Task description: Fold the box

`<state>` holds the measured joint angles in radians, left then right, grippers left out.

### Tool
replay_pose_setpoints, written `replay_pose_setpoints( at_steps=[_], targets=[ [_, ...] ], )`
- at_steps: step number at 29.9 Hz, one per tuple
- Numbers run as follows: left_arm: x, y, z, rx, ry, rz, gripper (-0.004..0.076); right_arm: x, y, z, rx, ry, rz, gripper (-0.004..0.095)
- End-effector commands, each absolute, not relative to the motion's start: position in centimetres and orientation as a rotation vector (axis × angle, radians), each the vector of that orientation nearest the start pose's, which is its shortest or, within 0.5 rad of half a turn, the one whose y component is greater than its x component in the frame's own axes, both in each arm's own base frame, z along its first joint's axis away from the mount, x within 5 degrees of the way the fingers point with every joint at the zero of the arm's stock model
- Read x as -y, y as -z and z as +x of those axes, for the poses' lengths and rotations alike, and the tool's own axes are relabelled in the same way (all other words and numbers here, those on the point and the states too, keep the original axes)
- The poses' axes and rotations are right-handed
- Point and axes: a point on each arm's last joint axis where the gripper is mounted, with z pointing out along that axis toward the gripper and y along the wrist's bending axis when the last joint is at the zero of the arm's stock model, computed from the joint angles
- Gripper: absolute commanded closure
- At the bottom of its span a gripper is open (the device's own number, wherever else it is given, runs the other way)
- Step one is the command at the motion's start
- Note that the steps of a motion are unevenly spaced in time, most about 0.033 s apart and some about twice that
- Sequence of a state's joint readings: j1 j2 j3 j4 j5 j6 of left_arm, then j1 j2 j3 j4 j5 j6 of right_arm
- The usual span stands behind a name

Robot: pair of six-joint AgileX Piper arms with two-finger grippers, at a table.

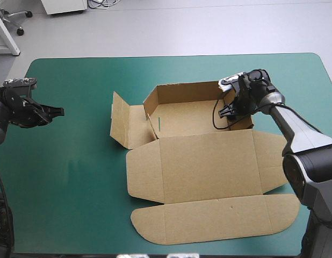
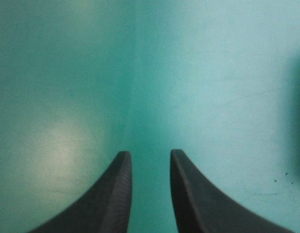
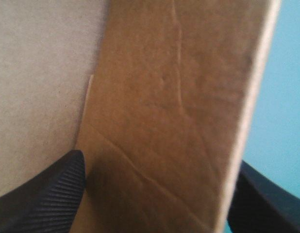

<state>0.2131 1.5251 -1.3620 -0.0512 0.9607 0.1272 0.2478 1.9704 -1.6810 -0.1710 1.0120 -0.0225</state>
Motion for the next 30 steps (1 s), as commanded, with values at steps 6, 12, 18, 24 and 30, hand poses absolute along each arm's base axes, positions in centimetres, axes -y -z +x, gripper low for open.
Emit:
replay_pose_setpoints(
  at_steps=[6, 12, 18, 24, 30],
  targets=[
    [-6.3, -35.3, 31.5, -2.493, -0.072, -0.131, 0.0527, -9.1, -28.1, 42.0, -2.605, 0.164, -0.399, 0.0729],
    [-6.4, -35.4, 31.5, -2.484, -0.086, -0.127, 0.0527, -8.9, -28.0, 42.1, -2.602, 0.181, -0.435, 0.0941],
    [-6.5, -35.5, 31.6, -2.475, -0.095, -0.124, 0.0527, -8.5, -28.7, 42.0, -2.587, 0.156, -0.346, 0.0941],
    [-6.4, -35.5, 31.7, -2.465, -0.084, -0.128, 0.0527, -8.3, -33.5, 40.6, -2.425, 0.067, -0.283, 0.0941],
    [-6.8, -34.8, 32.2, -2.423, -0.123, -0.12, 0.0526, -6.6, -37.8, 38.5, -2.315, -0.012, -0.207, 0.0942]
  ],
)
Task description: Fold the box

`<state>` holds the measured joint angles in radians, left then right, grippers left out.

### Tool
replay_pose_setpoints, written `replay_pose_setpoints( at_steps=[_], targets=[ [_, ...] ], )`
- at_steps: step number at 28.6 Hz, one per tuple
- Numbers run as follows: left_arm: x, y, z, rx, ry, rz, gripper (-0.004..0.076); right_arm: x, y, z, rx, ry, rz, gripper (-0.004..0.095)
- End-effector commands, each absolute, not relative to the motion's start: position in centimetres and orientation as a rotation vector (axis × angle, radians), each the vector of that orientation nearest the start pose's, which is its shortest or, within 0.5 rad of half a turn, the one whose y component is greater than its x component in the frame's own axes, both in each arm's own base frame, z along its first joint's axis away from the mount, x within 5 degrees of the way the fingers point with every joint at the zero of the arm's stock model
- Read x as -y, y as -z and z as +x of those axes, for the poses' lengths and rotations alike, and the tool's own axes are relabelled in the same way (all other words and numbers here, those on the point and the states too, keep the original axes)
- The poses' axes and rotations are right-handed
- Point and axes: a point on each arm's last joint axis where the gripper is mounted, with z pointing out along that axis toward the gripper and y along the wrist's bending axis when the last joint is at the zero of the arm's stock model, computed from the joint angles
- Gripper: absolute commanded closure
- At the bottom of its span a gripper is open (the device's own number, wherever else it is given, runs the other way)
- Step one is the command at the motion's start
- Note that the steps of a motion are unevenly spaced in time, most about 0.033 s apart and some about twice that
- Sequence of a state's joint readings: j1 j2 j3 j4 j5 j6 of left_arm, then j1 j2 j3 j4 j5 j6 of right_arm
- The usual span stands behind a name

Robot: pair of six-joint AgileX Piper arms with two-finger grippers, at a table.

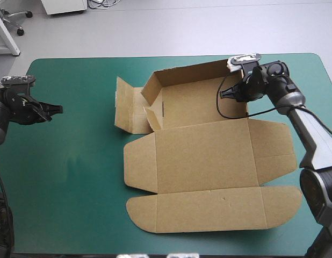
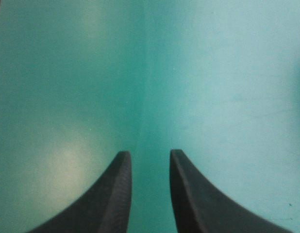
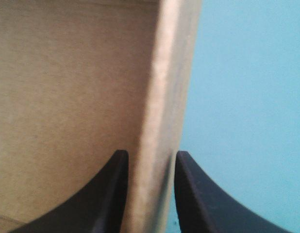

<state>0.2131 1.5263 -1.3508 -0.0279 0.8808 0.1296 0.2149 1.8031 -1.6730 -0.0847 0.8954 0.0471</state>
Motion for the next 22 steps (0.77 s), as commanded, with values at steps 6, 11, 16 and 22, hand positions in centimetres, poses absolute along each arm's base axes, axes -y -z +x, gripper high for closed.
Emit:
replay_pose_setpoints(
  at_steps=[6, 11, 16, 22],
  targets=[
    [-6.3, -31.5, 32.3, -2.491, -0.029, -0.16, 0.0527, -4.3, -42.2, 36.0, -2.18, -0.186, -0.136, 0.0941],
    [-5.6, -29.8, 32.3, -2.488, 0.082, -0.175, 0.0527, -2.9, -45.2, 33.9, -2.055, -0.364, -0.108, 0.0942],
    [-5.1, -29.5, 32.6, -2.447, 0.162, -0.179, 0.0527, -2.9, -46.9, 32.8, -1.963, -0.452, -0.138, 0.0942],
    [-5.1, -28.9, 33.3, -2.429, 0.185, -0.162, 0.0527, -3.6, -47.7, 32.3, -1.895, -0.568, -0.177, 0.0942]
  ],
)
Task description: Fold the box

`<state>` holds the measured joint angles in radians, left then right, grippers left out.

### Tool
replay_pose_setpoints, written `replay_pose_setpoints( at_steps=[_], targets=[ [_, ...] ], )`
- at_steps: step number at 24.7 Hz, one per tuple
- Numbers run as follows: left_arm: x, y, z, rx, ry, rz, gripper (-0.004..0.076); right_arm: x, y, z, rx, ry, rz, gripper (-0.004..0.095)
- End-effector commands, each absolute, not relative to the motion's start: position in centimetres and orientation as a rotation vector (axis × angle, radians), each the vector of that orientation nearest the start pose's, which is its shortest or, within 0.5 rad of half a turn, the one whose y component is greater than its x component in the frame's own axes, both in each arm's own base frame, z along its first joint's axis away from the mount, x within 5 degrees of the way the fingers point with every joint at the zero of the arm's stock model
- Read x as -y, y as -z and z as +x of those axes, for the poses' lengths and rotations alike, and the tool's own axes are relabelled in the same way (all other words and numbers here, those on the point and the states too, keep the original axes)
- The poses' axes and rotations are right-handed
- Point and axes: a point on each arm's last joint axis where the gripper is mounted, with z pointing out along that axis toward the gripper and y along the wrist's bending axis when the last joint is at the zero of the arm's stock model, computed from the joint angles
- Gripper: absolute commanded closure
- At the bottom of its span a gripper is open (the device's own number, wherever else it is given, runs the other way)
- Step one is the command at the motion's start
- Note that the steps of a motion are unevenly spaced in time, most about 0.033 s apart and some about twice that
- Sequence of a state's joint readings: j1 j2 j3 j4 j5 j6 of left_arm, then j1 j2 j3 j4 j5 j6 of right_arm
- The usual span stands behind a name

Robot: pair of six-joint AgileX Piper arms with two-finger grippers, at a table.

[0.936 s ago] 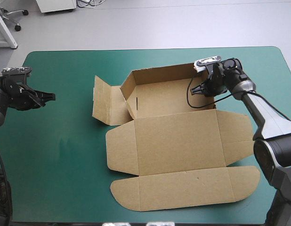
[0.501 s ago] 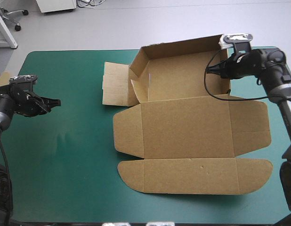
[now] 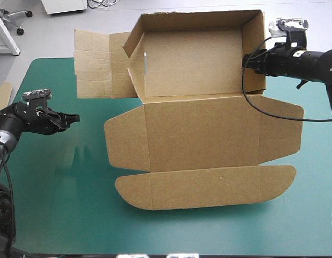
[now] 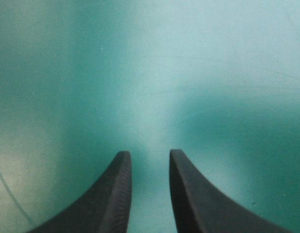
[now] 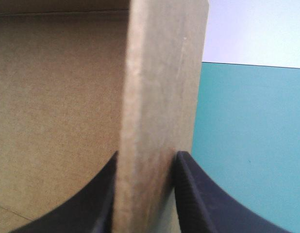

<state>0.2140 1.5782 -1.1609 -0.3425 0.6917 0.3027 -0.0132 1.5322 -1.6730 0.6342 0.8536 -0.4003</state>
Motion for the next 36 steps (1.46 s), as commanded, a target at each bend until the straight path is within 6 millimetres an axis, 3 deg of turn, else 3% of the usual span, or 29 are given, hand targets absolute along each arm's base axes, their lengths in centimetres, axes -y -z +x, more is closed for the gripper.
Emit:
replay_pose_setpoints(
  at_steps=[1, 6, 10, 16, 31, 36],
  targets=[
    [-5.0, -28.7, 33.5, -2.431, 0.198, -0.164, 0.0527, -3.6, -47.8, 32.3, -1.893, -0.575, -0.177, 0.0942],
    [-3.4, -29.2, 34.1, -2.341, 0.439, -0.128, 0.0527, -3.8, -47.9, 32.2, -1.881, -0.594, -0.189, 0.0942],
    [-1.1, -31.2, 34.4, -2.125, 0.791, -0.008, 0.0527, -3.8, -47.8, 32.2, -1.886, -0.59, -0.207, 0.0942],
    [0.6, -33.9, 34.1, -1.855, 1.146, 0.04, 0.0526, -3.9, -47.7, 32.3, -1.892, -0.593, -0.21, 0.0941],
    [1.9, -36.4, 32.6, -1.656, 1.482, 0.171, 0.0489, -3.8, -45.9, 34.1, -1.946, -0.606, -0.191, 0.0941],
    [3.9, -38.0, 32.6, -1.629, 1.504, 0.255, 0.0476, -3.8, -45.0, 34.9, -1.972, -0.617, -0.184, 0.0941]
  ],
)
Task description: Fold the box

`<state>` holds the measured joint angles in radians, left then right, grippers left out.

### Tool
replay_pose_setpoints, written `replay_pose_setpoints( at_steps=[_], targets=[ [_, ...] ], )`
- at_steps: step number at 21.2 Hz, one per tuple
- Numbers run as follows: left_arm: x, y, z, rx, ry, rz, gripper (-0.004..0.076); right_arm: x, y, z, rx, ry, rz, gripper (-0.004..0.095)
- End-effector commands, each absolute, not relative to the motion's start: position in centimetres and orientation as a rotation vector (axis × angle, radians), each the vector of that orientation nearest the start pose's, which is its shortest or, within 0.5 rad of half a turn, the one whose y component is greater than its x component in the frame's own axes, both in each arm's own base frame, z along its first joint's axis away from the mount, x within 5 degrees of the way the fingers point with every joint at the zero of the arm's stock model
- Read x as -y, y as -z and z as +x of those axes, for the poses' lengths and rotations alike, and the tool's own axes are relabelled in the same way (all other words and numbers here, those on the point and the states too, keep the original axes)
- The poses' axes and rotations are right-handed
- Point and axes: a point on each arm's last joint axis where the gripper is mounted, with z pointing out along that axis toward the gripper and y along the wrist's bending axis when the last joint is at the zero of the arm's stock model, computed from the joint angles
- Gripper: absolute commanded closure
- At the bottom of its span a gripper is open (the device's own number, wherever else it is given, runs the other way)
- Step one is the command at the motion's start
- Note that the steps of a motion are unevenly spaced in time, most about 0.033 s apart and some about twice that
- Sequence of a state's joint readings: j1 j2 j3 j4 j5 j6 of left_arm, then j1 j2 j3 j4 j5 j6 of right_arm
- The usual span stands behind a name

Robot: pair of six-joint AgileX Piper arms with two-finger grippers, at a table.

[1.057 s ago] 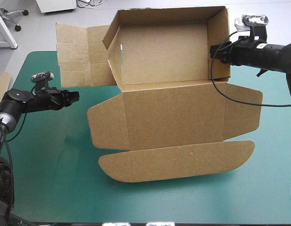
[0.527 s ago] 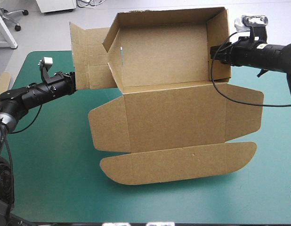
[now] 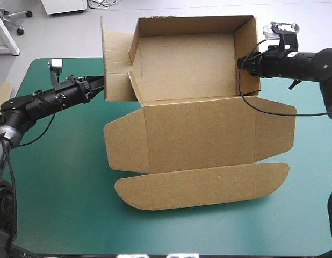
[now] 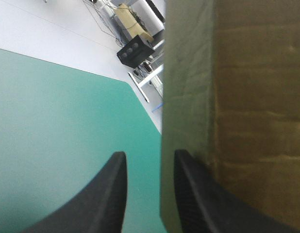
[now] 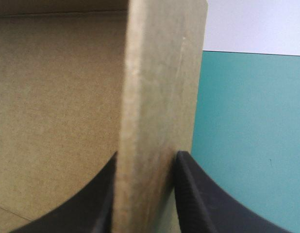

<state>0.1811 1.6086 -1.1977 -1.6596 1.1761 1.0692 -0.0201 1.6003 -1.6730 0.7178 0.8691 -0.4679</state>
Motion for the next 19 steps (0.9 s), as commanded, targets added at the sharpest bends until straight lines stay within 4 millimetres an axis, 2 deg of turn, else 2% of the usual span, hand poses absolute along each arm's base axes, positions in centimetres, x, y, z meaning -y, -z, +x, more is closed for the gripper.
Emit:
replay_pose_setpoints(
  at_steps=[1, 4, 7, 12, 19],
  targets=[
    [4.4, -38.3, 32.6, -1.622, 1.508, 0.272, 0.0474, -3.8, -45.0, 34.9, -1.972, -0.617, -0.184, 0.094],
    [6.0, -39.8, 33.0, -1.606, 1.468, 0.307, 0.0465, -3.8, -45.0, 35.0, -1.967, -0.611, -0.18, 0.094],
    [6.4, -40.4, 33.1, -1.6, 1.453, 0.31, 0.0434, -3.7, -45.0, 35.0, -1.968, -0.609, -0.181, 0.094],
    [8.1, -41.6, 32.6, -1.589, 1.491, 0.388, 0.0259, -3.7, -45.0, 35.0, -1.969, -0.606, -0.181, 0.094],
    [9.8, -43.6, 32.7, -1.705, 1.36, 0.424, 0.0253, -3.8, -45.0, 35.0, -1.975, -0.61, -0.186, 0.094]
  ],
)
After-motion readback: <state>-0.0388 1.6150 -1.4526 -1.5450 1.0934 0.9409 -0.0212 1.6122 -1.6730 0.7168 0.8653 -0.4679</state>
